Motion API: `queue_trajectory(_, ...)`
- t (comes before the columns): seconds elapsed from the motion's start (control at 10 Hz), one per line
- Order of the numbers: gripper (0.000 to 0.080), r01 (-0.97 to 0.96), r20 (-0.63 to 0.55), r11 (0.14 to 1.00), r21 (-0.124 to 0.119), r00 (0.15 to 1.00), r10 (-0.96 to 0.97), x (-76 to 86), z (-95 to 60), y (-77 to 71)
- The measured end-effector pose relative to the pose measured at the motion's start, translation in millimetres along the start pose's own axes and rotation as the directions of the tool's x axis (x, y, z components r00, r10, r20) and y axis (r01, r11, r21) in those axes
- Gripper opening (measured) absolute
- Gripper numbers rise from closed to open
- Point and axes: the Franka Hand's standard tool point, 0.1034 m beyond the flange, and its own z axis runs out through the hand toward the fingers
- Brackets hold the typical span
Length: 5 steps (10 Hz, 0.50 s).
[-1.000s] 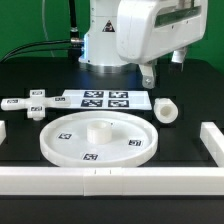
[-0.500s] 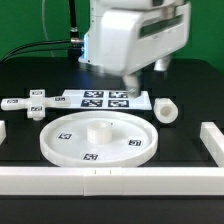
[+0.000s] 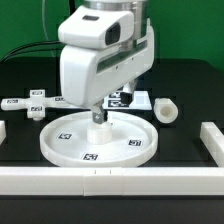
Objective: Assemble round table
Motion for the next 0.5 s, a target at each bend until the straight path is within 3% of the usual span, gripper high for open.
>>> queue_trajectory(0.1, 0.065, -0.008, 0.007, 1.0, 0.013, 1.0, 0.008, -4.8, 5.9, -0.5)
queue_trajectory(0.3, 0.065, -0.004, 0.005, 1.0, 0.009, 1.0, 0.004, -2.5, 4.1, -0.6)
queue_trajectory(0.5, 0.065, -0.013, 0.0, 1.0, 0.006, 1.0, 0.013, -12.5, 16.1, -2.7)
